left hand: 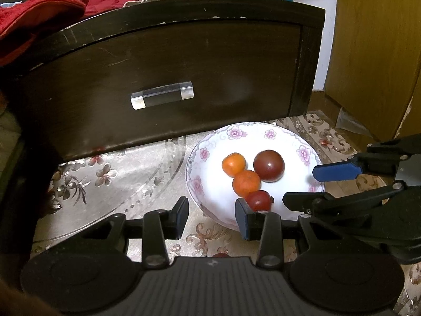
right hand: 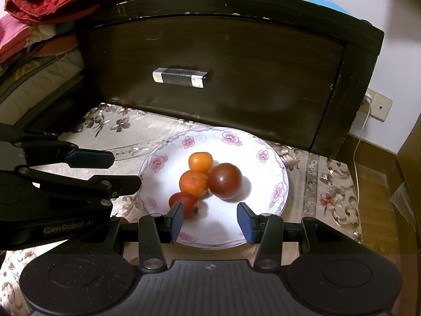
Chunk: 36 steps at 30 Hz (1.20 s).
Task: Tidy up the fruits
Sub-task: 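Withdraw both open tools from the bowl toward the remaining fruit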
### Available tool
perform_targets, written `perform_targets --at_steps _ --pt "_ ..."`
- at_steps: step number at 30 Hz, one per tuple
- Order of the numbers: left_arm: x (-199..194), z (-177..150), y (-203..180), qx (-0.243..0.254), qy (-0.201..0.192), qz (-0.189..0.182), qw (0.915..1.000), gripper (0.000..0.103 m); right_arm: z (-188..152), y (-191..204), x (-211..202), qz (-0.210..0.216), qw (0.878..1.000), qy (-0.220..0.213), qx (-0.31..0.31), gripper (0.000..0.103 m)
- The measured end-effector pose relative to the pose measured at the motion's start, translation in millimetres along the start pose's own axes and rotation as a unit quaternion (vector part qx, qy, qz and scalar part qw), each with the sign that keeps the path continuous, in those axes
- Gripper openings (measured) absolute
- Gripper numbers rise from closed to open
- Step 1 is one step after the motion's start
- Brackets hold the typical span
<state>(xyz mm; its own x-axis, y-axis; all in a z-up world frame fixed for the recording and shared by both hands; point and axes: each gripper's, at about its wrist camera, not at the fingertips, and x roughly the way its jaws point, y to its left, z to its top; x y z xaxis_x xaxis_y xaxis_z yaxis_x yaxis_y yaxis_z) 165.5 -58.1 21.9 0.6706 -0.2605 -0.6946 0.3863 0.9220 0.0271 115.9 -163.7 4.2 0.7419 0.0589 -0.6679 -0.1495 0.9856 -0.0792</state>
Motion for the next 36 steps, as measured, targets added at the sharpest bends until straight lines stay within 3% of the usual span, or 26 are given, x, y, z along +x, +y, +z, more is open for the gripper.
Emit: perform_targets --at_steps 36 --pt "-19 -34 10 0.016 0.022 -0.004 0.9996 0.047 -17 28 -4 0.029 0.999 0.021 -0.032 0.045"
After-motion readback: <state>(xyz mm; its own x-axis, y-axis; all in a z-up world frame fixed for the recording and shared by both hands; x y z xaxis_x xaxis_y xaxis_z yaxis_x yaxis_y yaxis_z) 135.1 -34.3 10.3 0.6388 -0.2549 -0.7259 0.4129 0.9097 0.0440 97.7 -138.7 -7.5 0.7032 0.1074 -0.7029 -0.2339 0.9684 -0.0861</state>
